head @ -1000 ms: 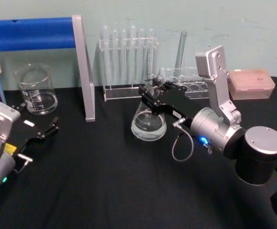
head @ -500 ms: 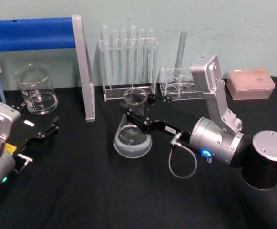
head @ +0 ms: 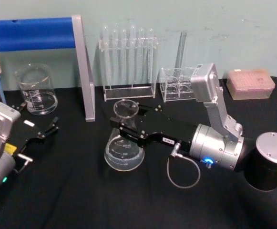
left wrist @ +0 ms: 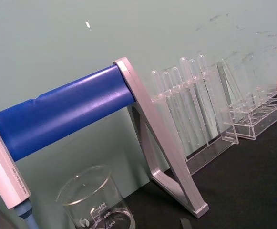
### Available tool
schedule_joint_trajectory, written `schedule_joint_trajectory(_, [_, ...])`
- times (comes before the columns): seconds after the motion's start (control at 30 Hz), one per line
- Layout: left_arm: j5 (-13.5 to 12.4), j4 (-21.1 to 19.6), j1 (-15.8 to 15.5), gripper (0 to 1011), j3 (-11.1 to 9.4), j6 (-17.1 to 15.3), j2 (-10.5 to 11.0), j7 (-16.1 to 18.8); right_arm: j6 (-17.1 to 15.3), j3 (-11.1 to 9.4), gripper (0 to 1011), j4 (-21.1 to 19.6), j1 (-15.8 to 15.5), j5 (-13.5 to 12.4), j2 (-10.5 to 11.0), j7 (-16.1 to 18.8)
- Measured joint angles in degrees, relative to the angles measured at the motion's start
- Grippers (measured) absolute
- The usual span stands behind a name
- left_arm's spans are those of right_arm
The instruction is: Grasp the erlenmeyer flask with one hand, shake it three times, then place it back.
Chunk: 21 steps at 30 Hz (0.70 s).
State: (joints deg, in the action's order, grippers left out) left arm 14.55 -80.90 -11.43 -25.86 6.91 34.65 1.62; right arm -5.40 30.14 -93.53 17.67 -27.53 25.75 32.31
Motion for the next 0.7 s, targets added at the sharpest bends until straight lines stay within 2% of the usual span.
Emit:
schedule_joint_trajectory(0.23, [0.0,0.0,0.0,1001,0.0,0.0,0.0,0.0,2.1,0.6,449,0.9,0.3,-0.6,0.3,0.7])
schedule_joint_trajectory(0.7, [0.0,0.0,0.0,1001,0.0,0.0,0.0,0.0,5.0,2.4,450,6.2,1.2,-0.2,-0.7,1.6])
